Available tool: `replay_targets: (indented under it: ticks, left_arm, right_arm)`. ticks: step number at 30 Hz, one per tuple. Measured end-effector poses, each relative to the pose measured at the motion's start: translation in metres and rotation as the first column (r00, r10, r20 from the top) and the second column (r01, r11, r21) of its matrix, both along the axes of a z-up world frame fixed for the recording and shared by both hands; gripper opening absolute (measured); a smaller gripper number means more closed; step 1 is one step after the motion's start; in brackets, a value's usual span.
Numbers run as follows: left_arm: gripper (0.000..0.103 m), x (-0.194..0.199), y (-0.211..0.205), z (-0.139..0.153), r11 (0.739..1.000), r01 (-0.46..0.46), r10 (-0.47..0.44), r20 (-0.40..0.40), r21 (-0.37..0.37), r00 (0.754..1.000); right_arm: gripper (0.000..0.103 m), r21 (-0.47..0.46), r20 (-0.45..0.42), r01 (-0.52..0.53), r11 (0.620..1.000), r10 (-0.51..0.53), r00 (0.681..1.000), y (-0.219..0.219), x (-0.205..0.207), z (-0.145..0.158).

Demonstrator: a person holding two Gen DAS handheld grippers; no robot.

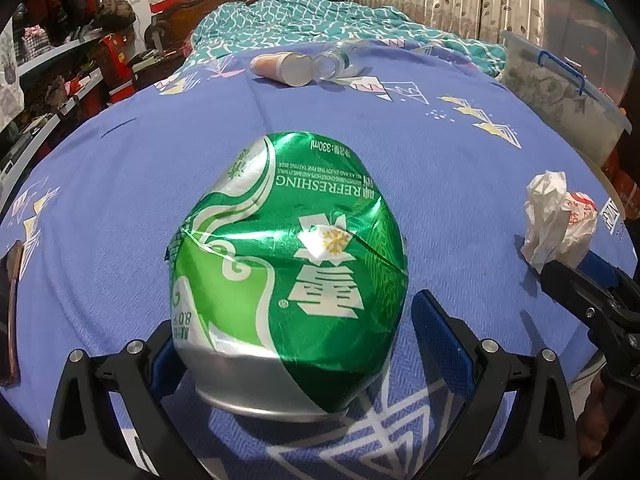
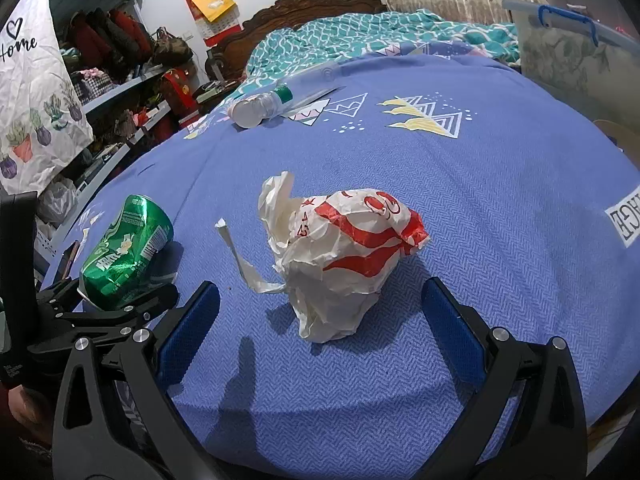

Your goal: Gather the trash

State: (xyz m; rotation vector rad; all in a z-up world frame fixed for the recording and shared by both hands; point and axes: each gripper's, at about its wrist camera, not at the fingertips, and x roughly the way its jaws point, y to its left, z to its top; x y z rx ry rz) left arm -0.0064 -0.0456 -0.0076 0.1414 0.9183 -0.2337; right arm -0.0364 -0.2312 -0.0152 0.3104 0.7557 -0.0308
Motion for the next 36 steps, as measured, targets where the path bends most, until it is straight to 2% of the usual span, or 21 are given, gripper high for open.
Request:
replay_targets:
  ticks: [8,15,19,31,36]
  left_arm:
    - [0.094,-0.001,0.008,0.003,1.0,-0.022,0.022,-0.022,-0.011,1.0]
    - [0.094,-0.015,0.026,0.033,0.994,-0.041,0.052,0.103,-0.104,0.993]
    - [0.094,-0.016,0.032,0.042,0.988,-0.05,0.067,0.111,-0.145,0.992]
    - [0.094,-0.007,0.033,0.046,0.994,-0.11,0.113,0.13,-0.027,0.985]
    - [0.094,-0.004,0.039,0.045,0.991,-0.133,0.135,0.103,-0.026,0.986]
  right_arm:
    - [0.1,-0.004,0.0,-0.002,1.0,0.002,1.0,-0.001,0.001,0.001]
    - [0.1,-0.01,0.001,-0.002,1.0,0.002,1.0,-0.001,0.001,0.001]
    - [0.1,-0.015,0.002,-0.004,1.0,0.004,1.0,-0.002,0.001,0.001]
    - [0.1,-0.022,0.003,-0.009,1.0,0.009,1.0,-0.002,0.0,0.001]
    - [0.1,-0.025,0.002,-0.009,1.0,0.009,1.0,-0.002,0.0,0.0]
